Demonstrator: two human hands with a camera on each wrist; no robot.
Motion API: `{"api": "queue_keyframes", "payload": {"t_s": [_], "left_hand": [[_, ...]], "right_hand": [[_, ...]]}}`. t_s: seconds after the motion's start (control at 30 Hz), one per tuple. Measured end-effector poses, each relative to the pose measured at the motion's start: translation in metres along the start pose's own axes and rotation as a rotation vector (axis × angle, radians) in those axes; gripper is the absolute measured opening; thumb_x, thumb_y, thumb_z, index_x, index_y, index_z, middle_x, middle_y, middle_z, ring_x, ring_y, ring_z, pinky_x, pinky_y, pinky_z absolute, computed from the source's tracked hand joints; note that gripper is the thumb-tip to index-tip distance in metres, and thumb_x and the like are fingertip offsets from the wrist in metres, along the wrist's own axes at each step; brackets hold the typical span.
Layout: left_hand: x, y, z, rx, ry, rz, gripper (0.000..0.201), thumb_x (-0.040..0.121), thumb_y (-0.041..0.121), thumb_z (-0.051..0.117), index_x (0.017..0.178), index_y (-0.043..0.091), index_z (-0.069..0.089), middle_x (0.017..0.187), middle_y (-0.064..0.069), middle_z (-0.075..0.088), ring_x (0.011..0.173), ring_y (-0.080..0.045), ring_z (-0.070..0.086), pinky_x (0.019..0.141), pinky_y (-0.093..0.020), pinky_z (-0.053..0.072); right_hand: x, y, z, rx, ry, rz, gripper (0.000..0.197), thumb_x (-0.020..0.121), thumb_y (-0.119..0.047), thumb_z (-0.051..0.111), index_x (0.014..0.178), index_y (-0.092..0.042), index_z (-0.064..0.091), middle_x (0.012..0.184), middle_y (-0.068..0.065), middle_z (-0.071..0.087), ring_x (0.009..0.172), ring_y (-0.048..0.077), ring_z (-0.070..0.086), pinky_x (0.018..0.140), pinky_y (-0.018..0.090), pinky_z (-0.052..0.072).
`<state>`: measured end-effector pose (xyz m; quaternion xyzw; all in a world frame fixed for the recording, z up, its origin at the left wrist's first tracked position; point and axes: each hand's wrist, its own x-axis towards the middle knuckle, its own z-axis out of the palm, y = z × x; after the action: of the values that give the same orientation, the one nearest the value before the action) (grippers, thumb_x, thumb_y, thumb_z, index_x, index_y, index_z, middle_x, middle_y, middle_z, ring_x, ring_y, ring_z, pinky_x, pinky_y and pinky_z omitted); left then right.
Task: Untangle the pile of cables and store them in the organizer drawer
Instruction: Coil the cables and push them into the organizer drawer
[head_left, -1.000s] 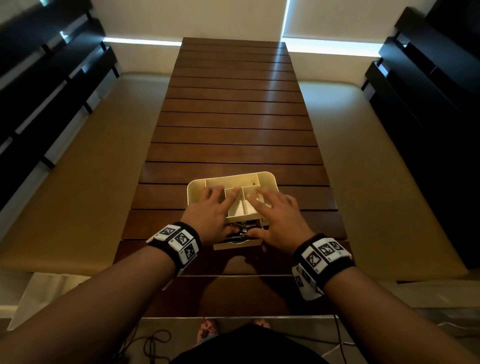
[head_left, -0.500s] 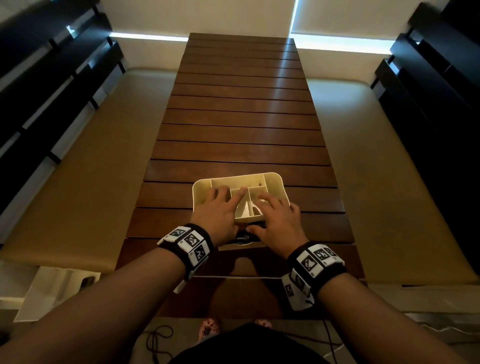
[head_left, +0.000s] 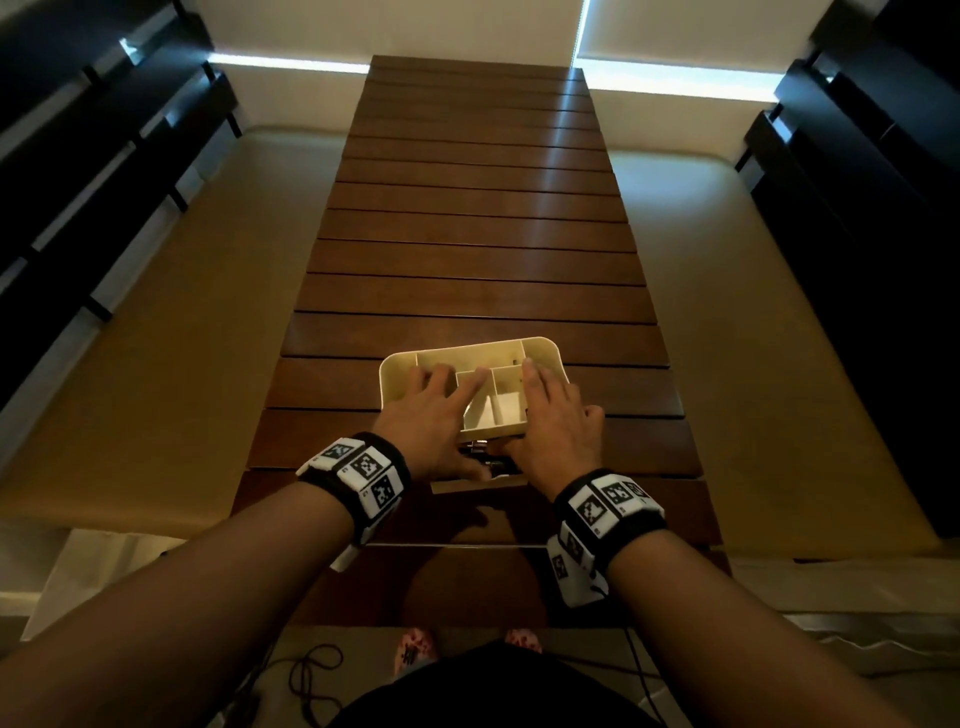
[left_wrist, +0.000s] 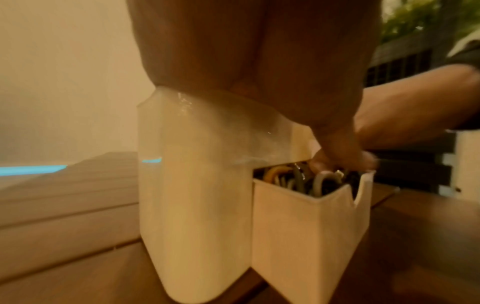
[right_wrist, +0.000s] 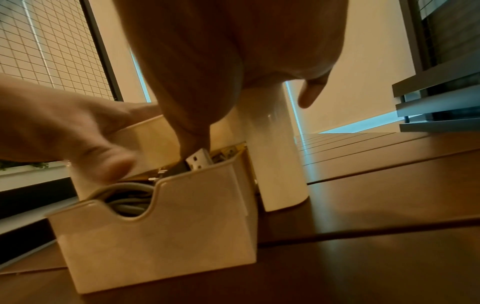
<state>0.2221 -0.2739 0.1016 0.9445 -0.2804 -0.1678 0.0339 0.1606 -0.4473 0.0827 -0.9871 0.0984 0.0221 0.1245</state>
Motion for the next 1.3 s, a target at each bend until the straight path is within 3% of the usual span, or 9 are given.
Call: {"api": "queue_keyframes", "payload": {"t_s": [0.13, 0.27, 0.37, 0.5, 0.57, 0.73, 0.93, 1.13, 1.3], "left_hand": [[-0.004, 0.001, 0.004, 0.08, 0.004, 0.009, 0.137, 0.057, 0.075, 0.078, 0.151, 0.039, -0.015, 0.151, -0.005, 0.02, 0.137, -0.032, 0.02, 0.1, -0.054, 0.049], [-0.005, 0.001, 0.005, 0.083, 0.023, 0.021, 0.132, 0.061, 0.074, 0.076, 0.152, 0.039, -0.014, 0.148, -0.005, 0.022, 0.134, -0.031, 0.022, 0.097, -0.053, 0.051], [-0.005, 0.002, 0.007, 0.07, 0.026, 0.018, 0.131, 0.062, 0.072, 0.077, 0.152, 0.039, -0.012, 0.147, -0.005, 0.023, 0.134, -0.031, 0.022, 0.094, -0.052, 0.053], [-0.007, 0.002, 0.007, 0.079, 0.036, 0.024, 0.119, 0.073, 0.066, 0.073, 0.155, 0.036, -0.008, 0.148, -0.006, 0.025, 0.135, -0.032, 0.023, 0.092, -0.05, 0.054], [-0.007, 0.002, 0.007, 0.075, 0.043, 0.026, 0.115, 0.078, 0.062, 0.072, 0.156, 0.035, -0.007, 0.148, -0.006, 0.025, 0.134, -0.031, 0.023, 0.093, -0.049, 0.054], [-0.01, 0.003, 0.007, 0.075, 0.07, 0.032, 0.106, 0.081, 0.071, 0.059, 0.156, 0.034, -0.006, 0.145, -0.005, 0.027, 0.132, -0.029, 0.025, 0.094, -0.047, 0.053], [-0.008, 0.004, 0.008, 0.078, 0.078, 0.011, 0.102, 0.084, 0.056, 0.065, 0.157, 0.034, -0.003, 0.147, -0.005, 0.027, 0.133, -0.03, 0.025, 0.094, -0.045, 0.052], [-0.009, 0.001, 0.005, 0.083, 0.012, 0.023, 0.121, 0.073, 0.058, 0.078, 0.155, 0.037, -0.009, 0.148, -0.004, 0.022, 0.135, -0.031, 0.022, 0.094, -0.051, 0.053], [-0.01, 0.001, 0.004, 0.122, 0.049, 0.046, 0.109, 0.082, 0.047, 0.074, 0.156, 0.032, -0.005, 0.144, -0.006, 0.029, 0.129, -0.03, 0.027, 0.089, -0.048, 0.055]], "right_hand": [[-0.007, 0.012, 0.0, -0.044, 0.004, -0.155, 0.109, 0.078, -0.071, 0.062, 0.156, -0.034, -0.004, 0.166, -0.002, -0.007, 0.148, 0.022, 0.014, 0.113, 0.048, 0.026], [-0.01, 0.029, -0.007, -0.134, -0.138, -0.382, 0.112, 0.072, -0.084, 0.056, 0.152, -0.049, -0.014, 0.161, -0.009, -0.031, 0.15, 0.02, -0.02, 0.119, 0.052, -0.005], [-0.011, 0.034, -0.006, -0.179, -0.123, -0.417, 0.102, 0.076, -0.081, 0.054, 0.152, -0.051, -0.008, 0.165, -0.007, -0.019, 0.153, 0.023, -0.01, 0.12, 0.054, 0.0], [-0.023, 0.026, 0.01, -0.101, 0.054, -0.373, 0.084, 0.084, -0.059, 0.065, 0.153, -0.044, 0.019, 0.163, -0.003, 0.028, 0.143, 0.027, 0.036, 0.11, 0.054, 0.035], [-0.023, 0.024, 0.016, -0.059, 0.13, -0.342, 0.079, 0.083, -0.046, 0.071, 0.15, -0.042, 0.03, 0.156, -0.003, 0.041, 0.131, 0.027, 0.049, 0.103, 0.051, 0.041], [-0.015, 0.033, 0.002, -0.03, -0.006, -0.41, 0.072, 0.09, -0.054, 0.059, 0.153, -0.045, 0.023, 0.162, -0.007, 0.028, 0.136, 0.022, 0.038, 0.11, 0.044, 0.031], [-0.024, 0.016, 0.014, 0.108, 0.159, -0.239, 0.073, 0.084, -0.027, 0.071, 0.15, -0.026, 0.04, 0.155, -0.006, 0.042, 0.123, 0.021, 0.047, 0.099, 0.044, 0.041], [-0.029, 0.004, 0.008, 0.098, 0.175, -0.018, 0.096, 0.079, -0.03, 0.074, 0.155, -0.031, 0.015, 0.162, 0.004, 0.005, 0.143, 0.023, 0.021, 0.105, 0.047, 0.028], [-0.004, 0.025, -0.001, -0.118, 0.015, -0.305, 0.107, 0.075, -0.063, 0.072, 0.155, -0.041, 0.004, 0.166, -0.004, -0.016, 0.154, 0.023, -0.008, 0.119, 0.059, 0.008]]}}
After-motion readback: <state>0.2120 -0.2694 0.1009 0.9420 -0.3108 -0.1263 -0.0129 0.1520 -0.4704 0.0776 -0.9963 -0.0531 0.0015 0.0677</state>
